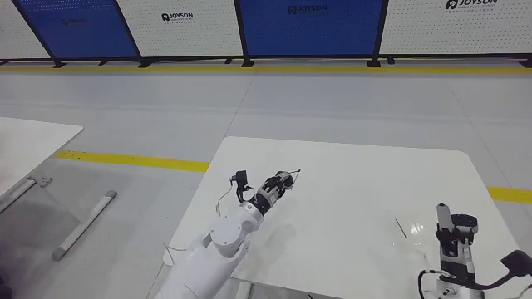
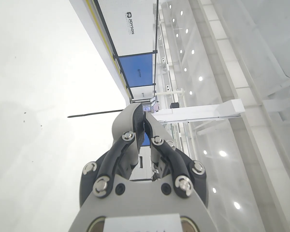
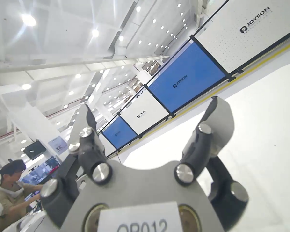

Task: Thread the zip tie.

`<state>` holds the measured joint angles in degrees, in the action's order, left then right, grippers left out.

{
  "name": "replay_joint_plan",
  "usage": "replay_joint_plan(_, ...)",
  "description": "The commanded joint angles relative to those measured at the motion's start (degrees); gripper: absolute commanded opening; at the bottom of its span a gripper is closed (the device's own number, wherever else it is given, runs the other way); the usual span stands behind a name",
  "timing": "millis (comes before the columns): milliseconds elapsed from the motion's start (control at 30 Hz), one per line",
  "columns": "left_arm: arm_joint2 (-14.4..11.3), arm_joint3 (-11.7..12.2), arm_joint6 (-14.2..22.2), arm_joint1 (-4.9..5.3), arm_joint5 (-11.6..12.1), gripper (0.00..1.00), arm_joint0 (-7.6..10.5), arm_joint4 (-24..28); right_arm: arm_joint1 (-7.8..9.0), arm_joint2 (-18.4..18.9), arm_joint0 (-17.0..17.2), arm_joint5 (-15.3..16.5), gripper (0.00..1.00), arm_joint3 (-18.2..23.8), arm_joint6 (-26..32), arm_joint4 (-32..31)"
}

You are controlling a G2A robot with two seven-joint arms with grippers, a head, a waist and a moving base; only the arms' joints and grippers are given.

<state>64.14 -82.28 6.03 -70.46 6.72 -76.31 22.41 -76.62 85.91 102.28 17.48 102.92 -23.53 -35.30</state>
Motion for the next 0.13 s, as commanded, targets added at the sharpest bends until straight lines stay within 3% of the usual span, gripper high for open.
replay_joint_plan(0,0.0,0.0,0.0,0.0,0.0,0.0,0.0,0.0,0.0,0.0,0.0,0.0,1.0,0.0,0.0,0.0)
replay_joint_plan(100,0.0,0.0,0.0,0.0,0.0,0.0,0.0,0.0,0.0,0.0,0.0,0.0,1.0,0.0,0.0,0.0)
